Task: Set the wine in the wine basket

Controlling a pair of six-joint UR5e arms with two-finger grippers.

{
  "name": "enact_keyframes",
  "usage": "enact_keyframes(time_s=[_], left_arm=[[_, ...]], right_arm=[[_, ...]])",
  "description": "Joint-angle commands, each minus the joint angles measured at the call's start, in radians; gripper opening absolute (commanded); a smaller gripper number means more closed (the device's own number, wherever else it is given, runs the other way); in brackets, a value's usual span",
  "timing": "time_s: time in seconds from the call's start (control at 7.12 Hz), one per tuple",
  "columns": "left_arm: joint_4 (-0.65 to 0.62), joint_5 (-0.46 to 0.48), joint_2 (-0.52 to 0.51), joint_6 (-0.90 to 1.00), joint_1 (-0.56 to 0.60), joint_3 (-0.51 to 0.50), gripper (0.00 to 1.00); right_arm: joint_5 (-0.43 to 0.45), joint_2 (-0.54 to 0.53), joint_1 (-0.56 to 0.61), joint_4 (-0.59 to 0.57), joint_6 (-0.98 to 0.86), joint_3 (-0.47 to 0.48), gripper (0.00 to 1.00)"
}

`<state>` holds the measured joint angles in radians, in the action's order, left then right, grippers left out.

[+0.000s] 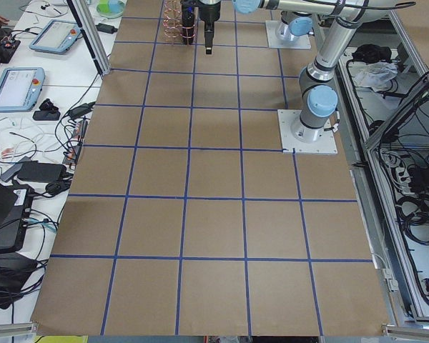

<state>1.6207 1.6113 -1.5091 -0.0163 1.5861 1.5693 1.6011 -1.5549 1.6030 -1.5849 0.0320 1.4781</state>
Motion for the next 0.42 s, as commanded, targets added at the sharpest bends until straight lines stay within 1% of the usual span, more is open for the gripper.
enact_keyframes(time_s=[0.0,0.28], left_arm=[[-0.001,0.005,0.001,-0.001,0.000,0.000,1.00],[-0.001,-0.005,-0.002,-0.010,0.006,0.000,1.00]], right_arm=[[0.005,-0.002,0.000,0.002,0.000,0.001,1.00],[0.007,0.001,0.000,0.002,0.000,0.001,1.00]])
